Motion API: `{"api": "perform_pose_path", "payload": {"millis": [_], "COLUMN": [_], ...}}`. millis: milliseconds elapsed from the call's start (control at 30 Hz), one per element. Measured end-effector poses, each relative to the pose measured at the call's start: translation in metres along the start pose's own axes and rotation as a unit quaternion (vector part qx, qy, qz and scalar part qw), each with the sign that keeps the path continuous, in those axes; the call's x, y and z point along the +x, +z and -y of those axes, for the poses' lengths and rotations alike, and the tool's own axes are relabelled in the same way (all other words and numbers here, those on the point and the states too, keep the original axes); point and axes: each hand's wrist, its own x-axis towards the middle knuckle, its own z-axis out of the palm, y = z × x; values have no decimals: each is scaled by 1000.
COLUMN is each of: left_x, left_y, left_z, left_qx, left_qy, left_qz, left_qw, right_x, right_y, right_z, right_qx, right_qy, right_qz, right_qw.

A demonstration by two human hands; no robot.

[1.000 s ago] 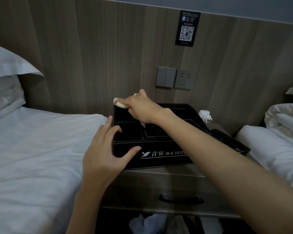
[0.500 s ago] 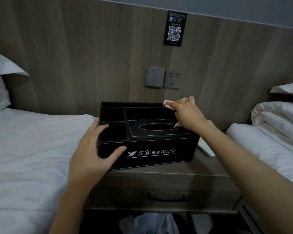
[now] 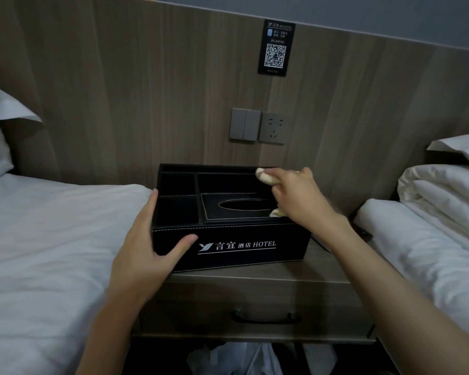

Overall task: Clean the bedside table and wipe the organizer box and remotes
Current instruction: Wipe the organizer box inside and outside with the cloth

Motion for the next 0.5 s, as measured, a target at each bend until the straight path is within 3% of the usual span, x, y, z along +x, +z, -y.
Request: {"api": "perform_pose_path", "payload": {"millis": [67, 167, 500], "left_x": [-1, -2, -2], "left_y": [2, 1, -8], "left_z": [-2, -4, 6], "left_qx": [-25, -46, -39], "left_qy": [-12, -11, -37], "left_qz": [-1, 3, 11], "left_qw": [1000, 999, 998], "right_x": [4, 16, 30], "right_y": [0, 10, 29], "right_z": [24, 63, 89], "right_qx": [111, 199, 211], "right_qy": [-31, -70, -115], "right_qz": [-37, -13, 155], "right_qw": [993, 977, 958]}}
